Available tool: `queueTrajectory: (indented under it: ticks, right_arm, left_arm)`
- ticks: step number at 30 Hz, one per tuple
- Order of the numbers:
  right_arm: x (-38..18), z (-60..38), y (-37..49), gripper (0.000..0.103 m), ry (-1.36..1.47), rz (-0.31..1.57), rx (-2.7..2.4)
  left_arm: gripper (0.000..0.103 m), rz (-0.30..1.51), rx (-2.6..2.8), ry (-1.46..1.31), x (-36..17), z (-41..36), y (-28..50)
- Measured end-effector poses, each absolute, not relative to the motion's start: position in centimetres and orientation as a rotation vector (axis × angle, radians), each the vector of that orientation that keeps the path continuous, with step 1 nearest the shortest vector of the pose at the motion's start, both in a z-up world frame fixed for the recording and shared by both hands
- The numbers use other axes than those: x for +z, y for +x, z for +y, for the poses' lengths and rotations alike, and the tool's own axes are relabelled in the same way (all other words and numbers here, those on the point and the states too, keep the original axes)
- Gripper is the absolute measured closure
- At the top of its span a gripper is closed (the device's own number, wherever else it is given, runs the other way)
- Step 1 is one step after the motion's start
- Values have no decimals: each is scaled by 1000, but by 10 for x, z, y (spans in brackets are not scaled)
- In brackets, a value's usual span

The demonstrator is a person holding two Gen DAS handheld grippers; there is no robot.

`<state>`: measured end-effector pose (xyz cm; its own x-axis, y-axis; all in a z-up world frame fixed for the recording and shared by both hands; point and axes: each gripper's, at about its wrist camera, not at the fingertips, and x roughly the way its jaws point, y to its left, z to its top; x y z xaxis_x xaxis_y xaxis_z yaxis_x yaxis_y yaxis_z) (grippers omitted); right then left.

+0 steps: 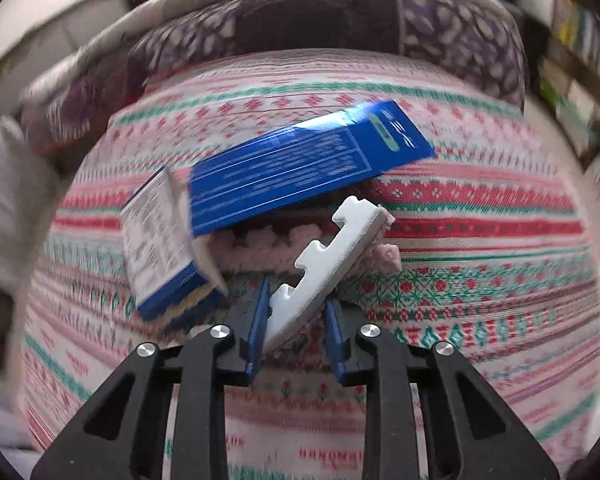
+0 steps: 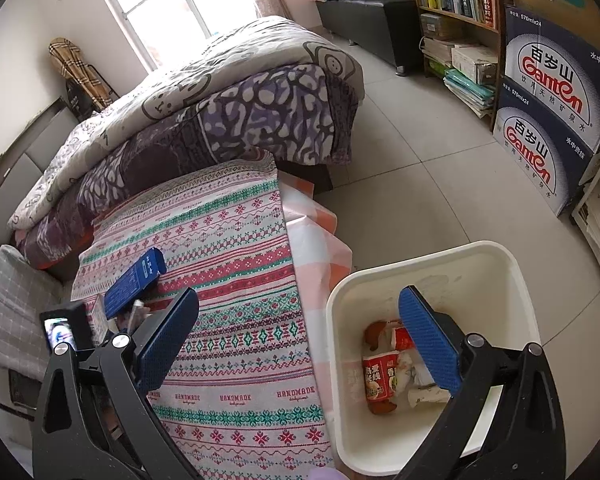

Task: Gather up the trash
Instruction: 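Grasp the white foam strip on the blanket with the left tool and lift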

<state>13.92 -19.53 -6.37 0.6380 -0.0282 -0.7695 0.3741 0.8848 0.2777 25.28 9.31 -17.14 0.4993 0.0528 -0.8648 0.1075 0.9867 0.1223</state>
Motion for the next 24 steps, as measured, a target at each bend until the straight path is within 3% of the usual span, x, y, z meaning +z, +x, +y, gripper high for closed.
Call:
queueTrajectory:
  ticks: [5,7,17,24]
  right_arm:
    - [-65,-190,136,7,439,860,-210]
    - [-66,-185,137,7,437,871,-194]
    - [-86,-125,150,7,334,954,-46]
    - [-94,-59,160,7,145,957,155]
  left_arm:
    - [82,1080,-86,-61,-138,120,229]
    - [93,1077,-98,-143,-123,130,214]
    - [93,925,-67,-471,-50,174,133]
    - [93,669,-26,-426,27,204,100]
